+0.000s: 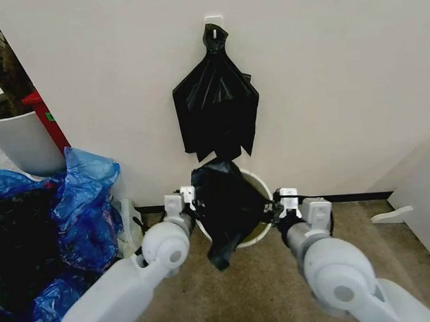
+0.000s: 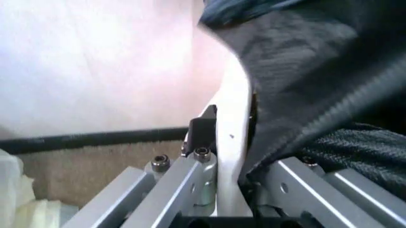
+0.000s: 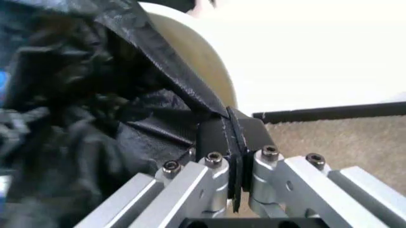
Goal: Place the garbage bag over the trash bin.
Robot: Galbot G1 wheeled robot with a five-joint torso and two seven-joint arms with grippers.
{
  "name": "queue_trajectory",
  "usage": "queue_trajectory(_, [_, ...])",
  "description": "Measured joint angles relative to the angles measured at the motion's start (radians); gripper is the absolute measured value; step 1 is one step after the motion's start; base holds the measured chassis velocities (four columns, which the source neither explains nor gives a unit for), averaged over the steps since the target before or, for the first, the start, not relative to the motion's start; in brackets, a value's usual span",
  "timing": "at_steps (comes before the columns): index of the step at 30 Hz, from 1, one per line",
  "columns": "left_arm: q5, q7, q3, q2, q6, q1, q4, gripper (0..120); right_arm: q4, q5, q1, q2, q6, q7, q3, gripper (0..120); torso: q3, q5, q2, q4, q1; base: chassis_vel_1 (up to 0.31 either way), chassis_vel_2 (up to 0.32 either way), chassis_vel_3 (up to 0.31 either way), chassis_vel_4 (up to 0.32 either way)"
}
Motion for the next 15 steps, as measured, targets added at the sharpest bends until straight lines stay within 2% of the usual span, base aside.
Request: queue_trajectory(15, [0.001, 0.119, -0.143, 0.07, -0.013, 0.116, -0.091, 2, -0.057, 0.015, -0.023, -0.023, -0.02, -0.079, 0.145, 0, 0.0, -0.0001, 0.0, 0.0002, 0.0, 0.0, 0.0, 0.0, 0.0])
